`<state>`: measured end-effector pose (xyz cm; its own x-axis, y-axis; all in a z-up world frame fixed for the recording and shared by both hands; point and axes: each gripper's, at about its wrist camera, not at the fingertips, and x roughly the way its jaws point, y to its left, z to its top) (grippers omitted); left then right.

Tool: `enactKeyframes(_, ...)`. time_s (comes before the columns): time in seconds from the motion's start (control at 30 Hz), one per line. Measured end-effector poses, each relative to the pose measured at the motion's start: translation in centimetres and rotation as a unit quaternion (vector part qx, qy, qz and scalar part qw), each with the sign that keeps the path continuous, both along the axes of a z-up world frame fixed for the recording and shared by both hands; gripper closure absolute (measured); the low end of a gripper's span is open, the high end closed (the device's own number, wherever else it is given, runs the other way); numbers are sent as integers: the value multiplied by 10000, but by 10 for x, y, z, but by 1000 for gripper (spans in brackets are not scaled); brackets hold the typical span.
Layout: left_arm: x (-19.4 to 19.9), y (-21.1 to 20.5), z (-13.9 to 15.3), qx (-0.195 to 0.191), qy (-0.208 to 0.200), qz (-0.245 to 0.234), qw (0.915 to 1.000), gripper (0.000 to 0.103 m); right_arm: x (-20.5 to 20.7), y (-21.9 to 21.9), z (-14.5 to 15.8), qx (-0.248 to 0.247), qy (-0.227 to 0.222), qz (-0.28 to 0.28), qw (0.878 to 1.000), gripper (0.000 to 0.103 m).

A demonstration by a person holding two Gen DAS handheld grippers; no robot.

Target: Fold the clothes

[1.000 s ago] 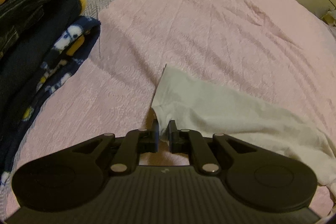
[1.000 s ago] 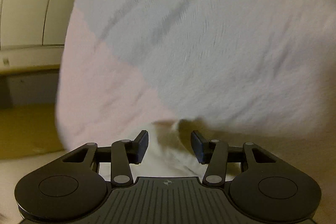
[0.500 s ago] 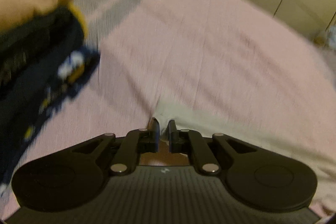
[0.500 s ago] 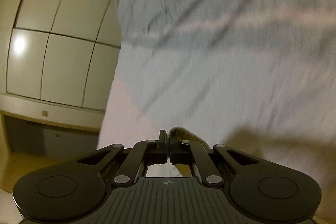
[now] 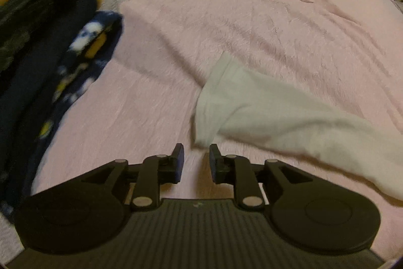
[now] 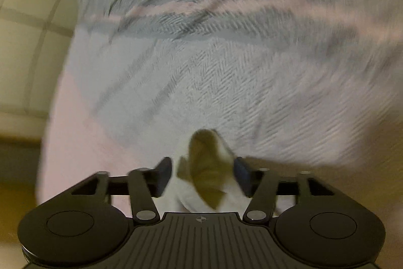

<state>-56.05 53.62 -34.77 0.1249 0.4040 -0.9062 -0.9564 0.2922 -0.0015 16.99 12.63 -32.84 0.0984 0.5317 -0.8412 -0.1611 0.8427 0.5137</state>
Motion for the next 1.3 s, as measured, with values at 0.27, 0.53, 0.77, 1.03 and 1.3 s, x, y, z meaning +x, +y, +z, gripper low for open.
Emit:
enactKeyframes(0.27, 48, 42, 24, 454, -210, -619, 9968, 69, -73, 60, 50, -2148, -2466, 1636, 9307, 42)
enactKeyframes(0.53, 57, 109, -38, -316, -707, -276, 9966, 102, -103, 89, 42, -1607, -2125, 1567, 9510, 42)
enactKeyframes(0.77, 53, 119, 4, 1128, -1487, -716, 9798, 103, -112, 81, 37, -1827, -2114, 1190, 9528, 42)
enactKeyframes(1.03, 68, 158, -18, 1148, -1070, -625, 9856, 97, -133, 96, 28, -1678, -2079, 1135, 9569, 42)
enactKeyframes(1.3, 12, 126, -9, 579, -1737, 554, 9815, 75, -162, 104, 20, -1583, -2067, 1483, 9541, 42)
